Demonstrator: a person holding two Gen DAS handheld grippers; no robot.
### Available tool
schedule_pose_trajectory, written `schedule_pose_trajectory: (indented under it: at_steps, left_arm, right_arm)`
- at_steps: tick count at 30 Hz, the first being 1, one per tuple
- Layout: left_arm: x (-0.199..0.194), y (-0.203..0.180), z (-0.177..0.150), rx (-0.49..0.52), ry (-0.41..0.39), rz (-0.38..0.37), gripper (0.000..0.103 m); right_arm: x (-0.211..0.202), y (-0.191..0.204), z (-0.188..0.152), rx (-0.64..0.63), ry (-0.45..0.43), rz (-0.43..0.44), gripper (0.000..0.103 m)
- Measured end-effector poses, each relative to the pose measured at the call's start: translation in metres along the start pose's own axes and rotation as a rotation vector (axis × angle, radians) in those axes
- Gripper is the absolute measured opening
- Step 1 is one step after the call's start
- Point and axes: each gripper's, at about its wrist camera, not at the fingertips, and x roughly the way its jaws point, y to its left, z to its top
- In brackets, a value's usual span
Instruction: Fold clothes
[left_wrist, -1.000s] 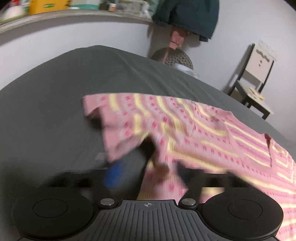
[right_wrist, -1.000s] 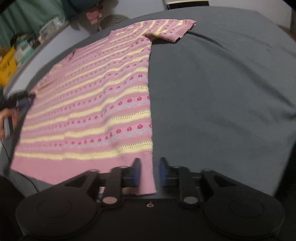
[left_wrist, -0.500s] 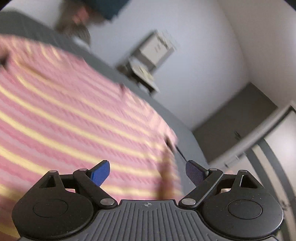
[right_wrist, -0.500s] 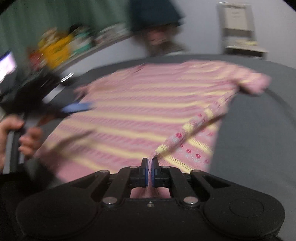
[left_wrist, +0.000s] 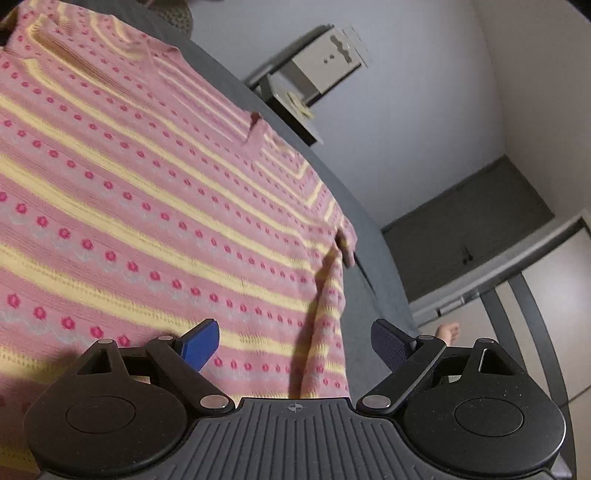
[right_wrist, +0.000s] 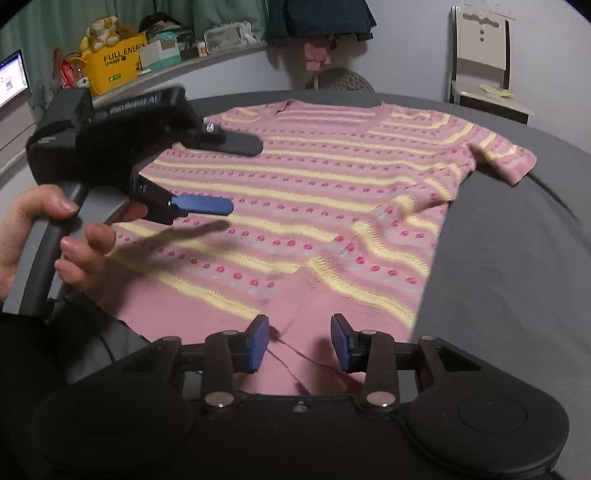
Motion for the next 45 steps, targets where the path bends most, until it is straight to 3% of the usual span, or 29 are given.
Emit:
schedule_pose_trajectory:
  at_steps: [5, 7, 8, 9, 14, 17, 22, 25, 27, 38, 42, 45]
  left_arm:
    - [-0.001, 0.014, -0.001, -0.077, -0.021, -0.026, 0.09]
    - [0.0, 0.017, -0.001, -0.093, -0.028, -0.037, 0.09]
    - [0.001, 0.017, -0.001, -0.097, -0.032, -0.039, 0.09]
    - [0.002, 0.018, -0.001, -0.102, -0.035, -0.042, 0.09]
    - [0.002, 0.021, -0.002, -0.135, -0.057, -0.076, 0.09]
    - [0.003, 0.02, 0.001, -0.152, -0.07, -0.091, 0.09]
    - [0.002, 0.019, 0.001, -0.161, -0.068, -0.106, 0.09]
    - [0.004, 0.019, 0.0, -0.158, -0.059, -0.104, 0.09]
    - [0.006, 0.018, 0.0, -0.151, -0.053, -0.1, 0.09]
    - [0.005, 0.015, 0.009, -0.092, -0.043, -0.053, 0.09]
    - [0.001, 0.018, 0.009, -0.098, -0.044, -0.047, 0.09]
    - [0.001, 0.016, 0.01, -0.087, -0.04, -0.028, 0.09]
  right_arm:
    - [0.019, 0.014, 0.01, 0.015, -0.024, -0.119, 0.049]
    - [0.03, 0.009, 0.012, 0.059, -0.007, -0.122, 0.042]
    - [0.034, 0.006, 0.012, 0.092, 0.008, -0.111, 0.03]
    - [0.039, 0.003, 0.012, 0.125, 0.022, -0.099, 0.029]
    - [0.025, -0.002, 0.01, 0.21, -0.01, -0.04, 0.031]
    - [0.015, 0.0, 0.007, 0.218, -0.034, -0.055, 0.031]
    - [0.026, -0.003, 0.002, 0.236, 0.006, -0.06, 0.028]
    - [0.007, -0.013, 0.002, 0.256, -0.015, -0.076, 0.025]
    - [-0.005, -0.02, 0.002, 0.27, -0.028, -0.087, 0.009]
    - [-0.074, -0.061, 0.0, 0.345, -0.1, -0.156, 0.007]
    - [-0.083, -0.116, -0.016, 0.429, -0.001, -0.273, 0.006]
    - [-0.067, -0.138, -0.029, 0.506, 0.105, -0.247, 0.005]
